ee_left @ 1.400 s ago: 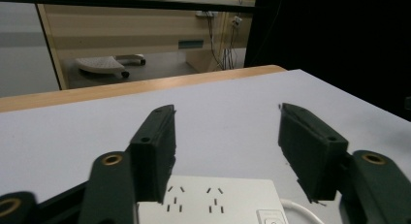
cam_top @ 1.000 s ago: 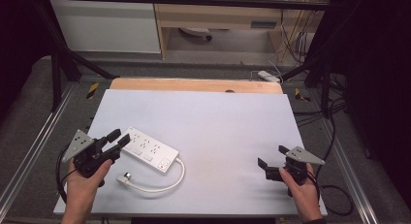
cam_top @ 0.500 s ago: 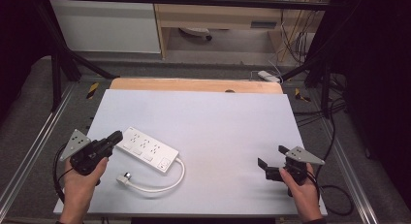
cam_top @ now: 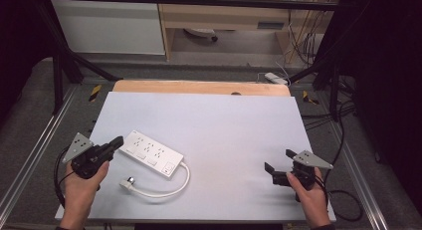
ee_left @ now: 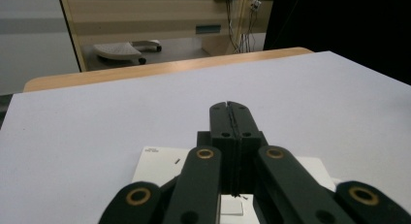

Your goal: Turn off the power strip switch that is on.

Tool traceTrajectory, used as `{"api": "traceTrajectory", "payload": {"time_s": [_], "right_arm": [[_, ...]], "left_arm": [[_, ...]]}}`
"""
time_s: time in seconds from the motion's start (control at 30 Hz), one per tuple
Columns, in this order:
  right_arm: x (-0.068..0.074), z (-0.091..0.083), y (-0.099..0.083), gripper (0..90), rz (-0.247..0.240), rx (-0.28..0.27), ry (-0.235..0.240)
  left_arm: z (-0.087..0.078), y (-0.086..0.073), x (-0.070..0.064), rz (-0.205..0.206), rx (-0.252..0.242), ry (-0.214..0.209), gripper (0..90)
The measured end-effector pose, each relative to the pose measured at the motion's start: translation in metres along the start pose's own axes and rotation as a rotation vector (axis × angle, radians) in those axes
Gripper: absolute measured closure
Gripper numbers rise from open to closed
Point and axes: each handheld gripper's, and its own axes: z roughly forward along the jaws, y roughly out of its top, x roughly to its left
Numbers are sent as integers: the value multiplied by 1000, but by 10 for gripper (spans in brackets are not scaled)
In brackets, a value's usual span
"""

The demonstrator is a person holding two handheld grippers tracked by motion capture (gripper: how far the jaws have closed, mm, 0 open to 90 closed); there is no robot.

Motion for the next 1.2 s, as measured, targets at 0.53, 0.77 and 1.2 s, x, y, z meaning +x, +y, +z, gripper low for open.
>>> {"api": "traceTrajectory", "payload": {"time_s": [0.53,0.77,1.2], "right_arm": [[0,1,0,29,-5,3,1],[0,1,0,31,-4,8,-1],[1,2,-1,30,-1,20,3]], "left_arm": [[6,-9,9,-3,66,19,900],[10,-14,15,-6,88,27,900],[16,-23,28,-38,145,45,900]]}}
